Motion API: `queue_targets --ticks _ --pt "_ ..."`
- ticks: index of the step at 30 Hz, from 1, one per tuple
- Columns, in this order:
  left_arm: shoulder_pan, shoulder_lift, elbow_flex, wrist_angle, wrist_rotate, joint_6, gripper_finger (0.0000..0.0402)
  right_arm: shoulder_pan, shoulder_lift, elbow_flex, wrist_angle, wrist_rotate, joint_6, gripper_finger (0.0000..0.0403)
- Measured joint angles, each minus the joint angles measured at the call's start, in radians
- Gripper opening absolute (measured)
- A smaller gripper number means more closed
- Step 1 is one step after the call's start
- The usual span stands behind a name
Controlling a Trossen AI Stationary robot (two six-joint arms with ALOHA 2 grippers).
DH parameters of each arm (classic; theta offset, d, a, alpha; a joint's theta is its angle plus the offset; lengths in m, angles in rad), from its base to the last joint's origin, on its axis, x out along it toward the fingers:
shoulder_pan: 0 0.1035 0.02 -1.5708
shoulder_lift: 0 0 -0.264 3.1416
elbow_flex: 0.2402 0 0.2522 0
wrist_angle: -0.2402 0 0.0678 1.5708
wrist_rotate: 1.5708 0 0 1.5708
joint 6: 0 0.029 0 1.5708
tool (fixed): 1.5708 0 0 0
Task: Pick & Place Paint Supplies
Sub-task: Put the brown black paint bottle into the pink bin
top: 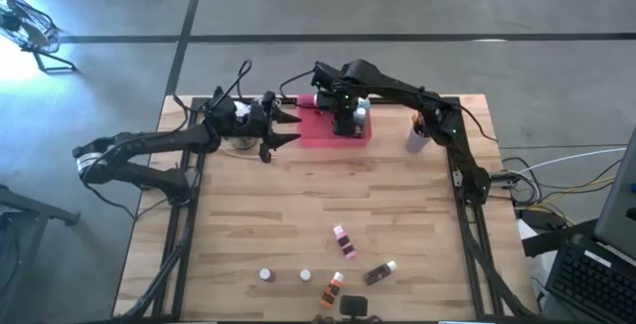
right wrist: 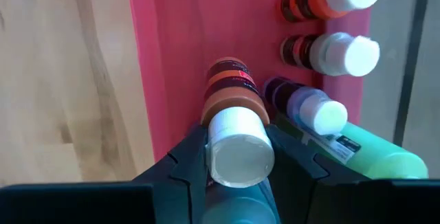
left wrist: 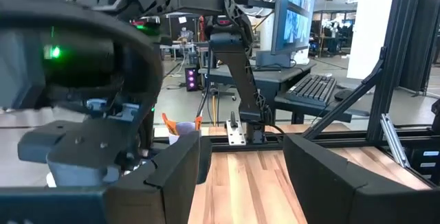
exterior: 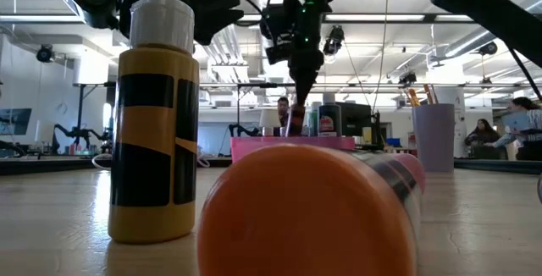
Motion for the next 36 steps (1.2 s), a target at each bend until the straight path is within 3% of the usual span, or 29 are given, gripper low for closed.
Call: queue_targets --ticks 21,36 --pt "0.0 0.0 0.0 -0.008 -0.001 0.0 0.0213 -0.059 0.081 -0.003 -0.004 -0.001 -0.032 0.0113" --pt "0.0 0.0 0.0 -0.013 -0.001 -0.003 0.0213 -0.063 0.102 -0.018 -0.007 -0.057 -0.045 0.0113"
